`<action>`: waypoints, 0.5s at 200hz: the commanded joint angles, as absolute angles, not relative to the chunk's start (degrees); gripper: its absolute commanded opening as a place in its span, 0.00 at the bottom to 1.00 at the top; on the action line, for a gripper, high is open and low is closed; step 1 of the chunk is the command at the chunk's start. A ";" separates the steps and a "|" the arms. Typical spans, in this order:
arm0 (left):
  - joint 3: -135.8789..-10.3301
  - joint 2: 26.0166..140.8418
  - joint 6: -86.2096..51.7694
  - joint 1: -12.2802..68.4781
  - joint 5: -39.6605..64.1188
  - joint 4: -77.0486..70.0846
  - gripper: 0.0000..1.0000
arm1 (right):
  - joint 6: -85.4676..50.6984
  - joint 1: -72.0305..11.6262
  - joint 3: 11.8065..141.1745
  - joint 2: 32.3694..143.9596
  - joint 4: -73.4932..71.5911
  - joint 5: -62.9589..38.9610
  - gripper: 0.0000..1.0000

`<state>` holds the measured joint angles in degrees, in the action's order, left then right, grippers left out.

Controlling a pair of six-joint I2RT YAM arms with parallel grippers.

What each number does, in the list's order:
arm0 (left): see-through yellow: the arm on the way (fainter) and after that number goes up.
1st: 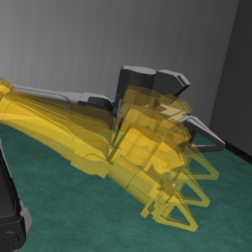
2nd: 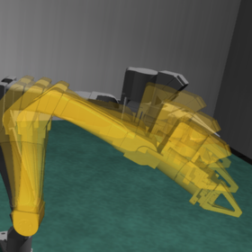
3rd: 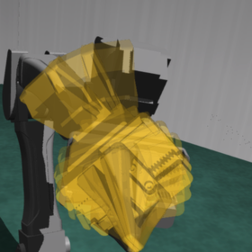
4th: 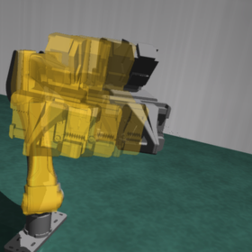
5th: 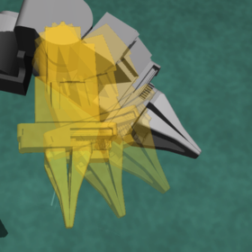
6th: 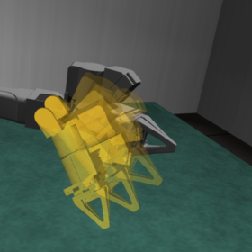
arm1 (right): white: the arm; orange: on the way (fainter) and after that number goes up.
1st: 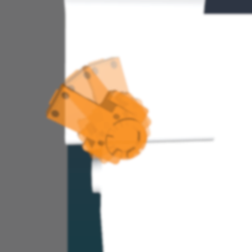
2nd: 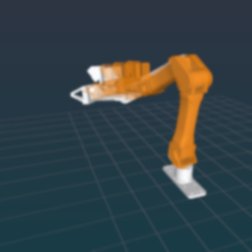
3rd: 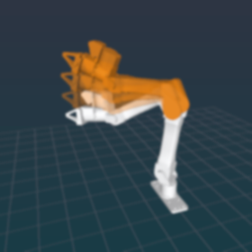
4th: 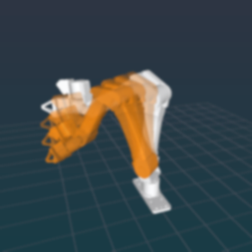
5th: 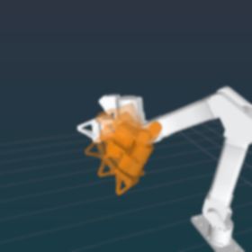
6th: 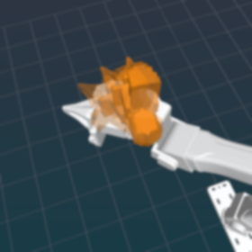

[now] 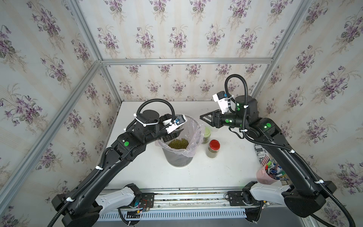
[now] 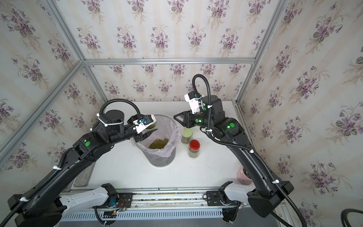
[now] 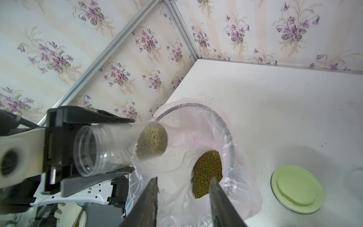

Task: Empty moldy mung beans from jars
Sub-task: Pour the moldy mung beans from the jar into the trash bin.

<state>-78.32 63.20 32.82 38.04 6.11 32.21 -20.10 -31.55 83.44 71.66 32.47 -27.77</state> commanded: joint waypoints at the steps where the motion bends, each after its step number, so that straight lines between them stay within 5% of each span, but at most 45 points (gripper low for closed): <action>1: -81.46 64.54 27.01 36.86 7.61 30.59 0.39 | -25.02 -29.44 80.65 72.64 23.85 -33.43 0.38; 100: -97.41 70.50 8.02 30.75 24.64 31.55 0.40 | -34.57 -28.92 76.92 78.82 5.56 -47.73 0.33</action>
<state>-94.67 69.52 14.37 31.05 18.68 32.71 -29.98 -28.86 77.32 77.47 13.61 -42.59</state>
